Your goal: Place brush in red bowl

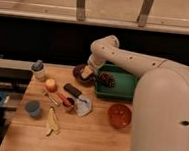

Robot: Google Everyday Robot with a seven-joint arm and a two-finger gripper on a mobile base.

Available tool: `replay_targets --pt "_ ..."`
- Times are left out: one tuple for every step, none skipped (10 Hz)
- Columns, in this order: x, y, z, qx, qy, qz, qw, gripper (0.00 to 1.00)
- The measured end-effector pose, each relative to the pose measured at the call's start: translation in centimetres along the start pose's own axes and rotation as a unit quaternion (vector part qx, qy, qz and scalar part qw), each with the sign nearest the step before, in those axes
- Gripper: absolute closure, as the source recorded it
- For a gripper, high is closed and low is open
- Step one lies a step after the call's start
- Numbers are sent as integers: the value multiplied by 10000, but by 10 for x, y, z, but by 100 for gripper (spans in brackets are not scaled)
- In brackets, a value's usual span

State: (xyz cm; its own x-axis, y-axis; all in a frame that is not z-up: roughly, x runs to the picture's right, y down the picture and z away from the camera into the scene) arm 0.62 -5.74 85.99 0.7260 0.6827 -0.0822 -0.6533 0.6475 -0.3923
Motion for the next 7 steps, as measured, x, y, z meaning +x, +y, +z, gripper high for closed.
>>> replay_targets --pt "0 1 2 -29 -27 -21 10000 20" --pt "0 3 9 -73 -50 -23 10000 20" --pt "-4 7 15 -158 -98 -36 9998 20" --pt "-8 9 19 -213 -133 -57 9997 20" --pt "-11 9 21 -234 -153 -77 9996 20" --pt "-13 9 25 -267 -165 -93 9995 20" --pt "-15 9 30 -318 -167 -111 9993 20"
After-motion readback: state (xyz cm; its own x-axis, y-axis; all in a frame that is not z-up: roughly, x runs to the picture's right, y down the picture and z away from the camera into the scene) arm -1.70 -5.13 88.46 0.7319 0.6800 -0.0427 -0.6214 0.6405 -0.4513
